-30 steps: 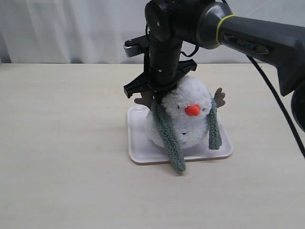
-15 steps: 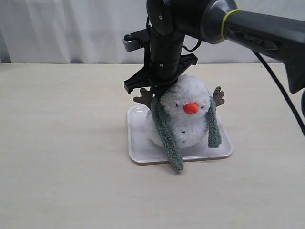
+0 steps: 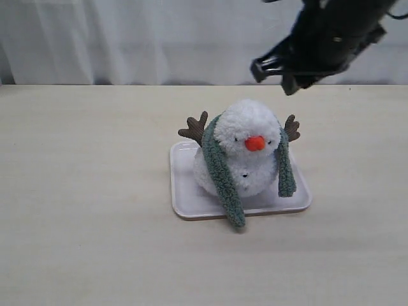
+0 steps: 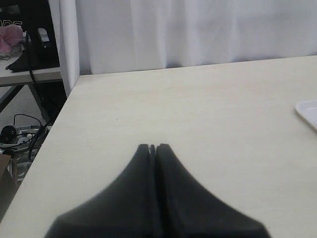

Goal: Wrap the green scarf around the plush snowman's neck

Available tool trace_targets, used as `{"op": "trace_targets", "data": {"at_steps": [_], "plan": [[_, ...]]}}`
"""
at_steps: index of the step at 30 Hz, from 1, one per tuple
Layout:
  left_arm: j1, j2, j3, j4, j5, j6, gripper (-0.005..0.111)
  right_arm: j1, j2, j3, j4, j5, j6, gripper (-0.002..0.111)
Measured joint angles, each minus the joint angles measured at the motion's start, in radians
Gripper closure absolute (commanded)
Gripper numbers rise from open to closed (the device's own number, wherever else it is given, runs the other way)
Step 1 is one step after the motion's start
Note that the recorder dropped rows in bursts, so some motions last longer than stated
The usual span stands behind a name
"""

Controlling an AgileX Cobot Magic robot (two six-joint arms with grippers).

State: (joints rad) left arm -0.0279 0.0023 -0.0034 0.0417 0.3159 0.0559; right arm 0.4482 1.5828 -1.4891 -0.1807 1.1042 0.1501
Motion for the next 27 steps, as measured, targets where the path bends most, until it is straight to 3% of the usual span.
{"op": "trace_targets", "data": {"at_steps": [4, 8, 24, 27], "plan": [[0.0, 0.0, 0.0, 0.0, 0.0, 0.0, 0.107, -0.116, -0.238, 0.389, 0.043, -0.267, -0.067, 0.054], [0.0, 0.0, 0.0, 0.0, 0.0, 0.0, 0.107, -0.128, -0.241, 0.669, 0.222, -0.594, -0.232, 0.054], [0.0, 0.0, 0.0, 0.0, 0.0, 0.0, 0.107, -0.128, 0.047, 0.709, 0.302, -0.927, -0.323, 0.054], [0.0, 0.0, 0.0, 0.0, 0.0, 0.0, 0.107, -0.128, 0.079, 0.709, 0.302, -0.952, -0.325, 0.064]]}}
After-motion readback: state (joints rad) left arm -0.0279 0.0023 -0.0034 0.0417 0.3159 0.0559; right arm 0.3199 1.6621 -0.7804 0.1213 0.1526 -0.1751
